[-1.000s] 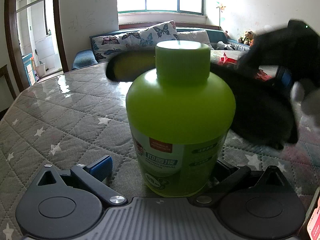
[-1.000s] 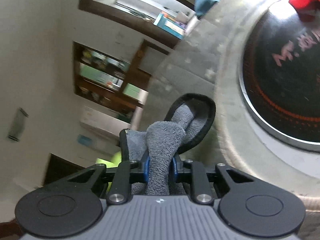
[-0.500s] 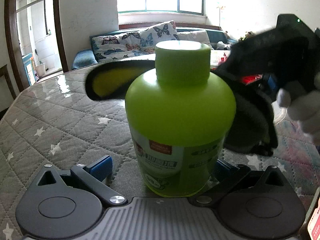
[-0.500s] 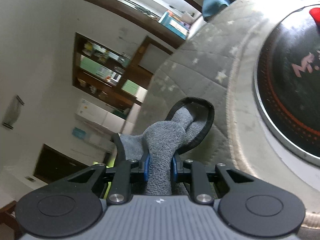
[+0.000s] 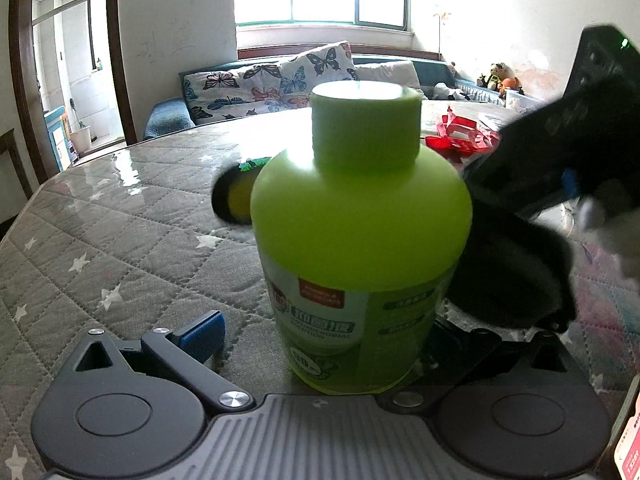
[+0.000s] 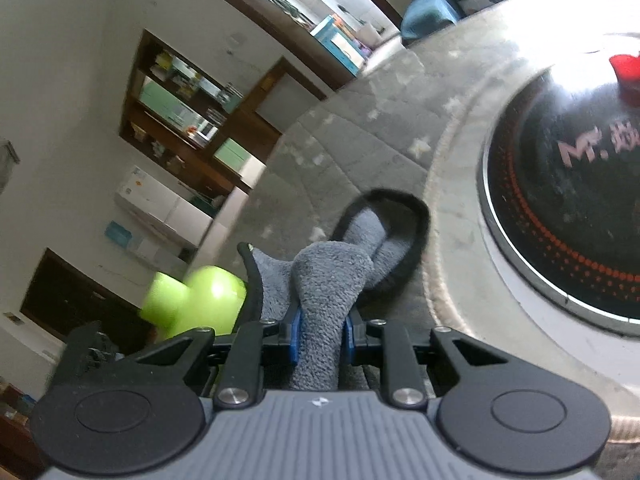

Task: Clean container
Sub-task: 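Rub the cloth over the bottle shoulder with the right tool while left holds, then wipe the cloth over the bottle cap with the right tool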

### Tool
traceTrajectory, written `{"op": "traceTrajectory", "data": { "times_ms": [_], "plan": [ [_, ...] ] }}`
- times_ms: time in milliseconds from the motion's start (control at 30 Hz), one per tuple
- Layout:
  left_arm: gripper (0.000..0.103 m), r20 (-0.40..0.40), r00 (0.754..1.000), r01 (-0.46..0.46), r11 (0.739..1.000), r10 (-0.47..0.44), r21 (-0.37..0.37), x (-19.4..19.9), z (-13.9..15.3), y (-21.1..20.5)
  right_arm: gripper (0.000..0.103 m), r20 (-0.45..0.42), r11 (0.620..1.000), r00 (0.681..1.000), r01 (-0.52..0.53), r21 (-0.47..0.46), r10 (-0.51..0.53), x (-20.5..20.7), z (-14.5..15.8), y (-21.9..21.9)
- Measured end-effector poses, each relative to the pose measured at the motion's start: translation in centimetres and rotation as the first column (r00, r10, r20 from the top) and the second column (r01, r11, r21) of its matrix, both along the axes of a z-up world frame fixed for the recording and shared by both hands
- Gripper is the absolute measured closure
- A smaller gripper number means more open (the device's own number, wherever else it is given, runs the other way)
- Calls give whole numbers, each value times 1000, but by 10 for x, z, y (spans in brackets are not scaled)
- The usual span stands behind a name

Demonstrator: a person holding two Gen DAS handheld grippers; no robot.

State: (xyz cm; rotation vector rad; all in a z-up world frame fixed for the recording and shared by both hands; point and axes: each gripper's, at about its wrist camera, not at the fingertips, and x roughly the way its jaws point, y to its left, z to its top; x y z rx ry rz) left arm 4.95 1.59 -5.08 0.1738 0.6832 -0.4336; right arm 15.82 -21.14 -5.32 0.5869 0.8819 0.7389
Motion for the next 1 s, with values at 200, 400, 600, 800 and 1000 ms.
{"op": "traceTrajectory", "data": {
  "times_ms": [200, 400, 600, 800, 1000],
  "plan": [
    [0, 0, 1000, 0, 1000, 0, 0, -1, 1, -1, 83, 81, 999, 997, -10, 34, 8, -4, 33, 1],
    [0, 0, 1000, 0, 1000, 0, 0, 0, 1, -1, 83, 117, 999, 993, -37, 30, 33, 2, 48, 16],
    [0, 0, 1000, 0, 1000, 0, -1, 0, 0, -2, 83, 89, 1000, 996, -29, 7, 28, 16, 39, 27],
    [0, 0, 1000, 0, 1000, 0, -1, 0, 0, -3, 83, 38, 1000, 999, -16, -8, 17, 19, 21, 25],
    [0, 0, 1000, 0, 1000, 0, -1, 0, 0, -2, 83, -3, 999, 1000, -8, -36, 8, 17, 4, 19]
  ]
}}
